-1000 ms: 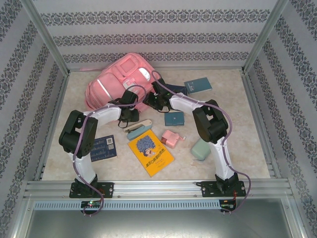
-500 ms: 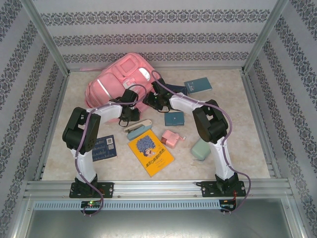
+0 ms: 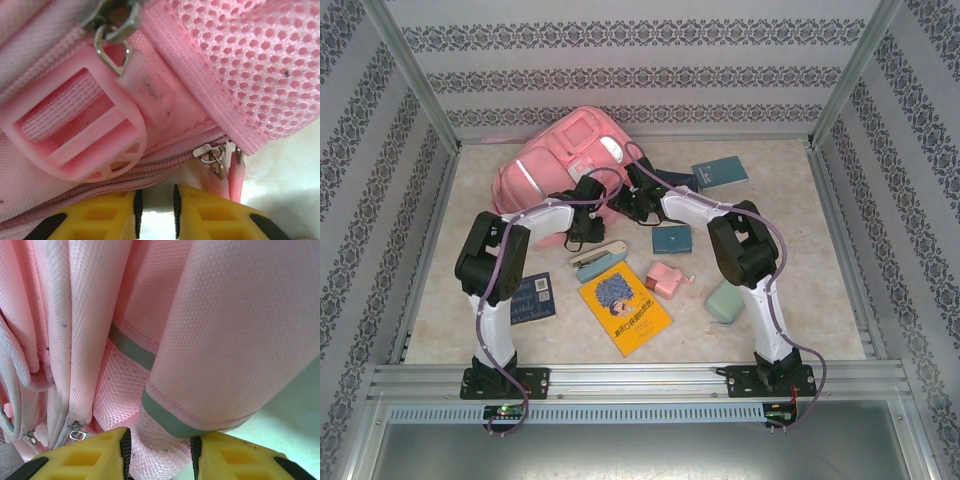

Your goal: Pack books, pencil case, and school supplies into a backpack

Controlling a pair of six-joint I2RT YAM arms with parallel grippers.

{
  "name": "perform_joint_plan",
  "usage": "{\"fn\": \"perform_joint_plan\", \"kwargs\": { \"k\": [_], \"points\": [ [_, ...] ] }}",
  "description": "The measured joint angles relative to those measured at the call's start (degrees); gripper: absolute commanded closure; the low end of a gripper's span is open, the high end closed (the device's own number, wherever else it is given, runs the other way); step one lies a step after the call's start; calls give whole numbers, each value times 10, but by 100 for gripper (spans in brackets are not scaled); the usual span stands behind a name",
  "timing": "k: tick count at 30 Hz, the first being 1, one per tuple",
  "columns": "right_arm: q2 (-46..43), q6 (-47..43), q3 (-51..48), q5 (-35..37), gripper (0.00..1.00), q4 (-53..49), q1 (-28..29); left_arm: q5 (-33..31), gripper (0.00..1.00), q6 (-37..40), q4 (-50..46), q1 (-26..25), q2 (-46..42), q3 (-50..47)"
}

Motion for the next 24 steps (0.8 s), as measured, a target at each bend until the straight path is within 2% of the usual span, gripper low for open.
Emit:
{"fn": "perform_joint_plan", "kwargs": {
  "k": [1,3,5,11,17,20,21,23,24],
  "points": [
    [0,0,1,0,61,-1,0,-6,86,1,-4,-1,2,3],
    [0,0,3,0,64,-3,1,-10,100,1,-7,-2,6,9],
    [0,0,3,0,67,-3,1,-12,100,-2,-8,-3,7,12],
    [1,1,3,1,87,-12,0,-23,100,-9,-5,-6,5,10],
    [1,0,3,2,98,-16,0,-17,100,-26,25,6,-25,-35],
    [1,0,3,2,99,-16,0,3,100,-27,25,16,-34,-42],
    [1,0,3,2,100,-15,0,11,97,-28,26,19,-36,-42],
    [1,0,3,2,100,-15,0,28,85,-33,29,20,-38,-42],
    [1,0,3,2,100,-15,0,37,83,-36,32,20,-38,-42]
  ]
}}
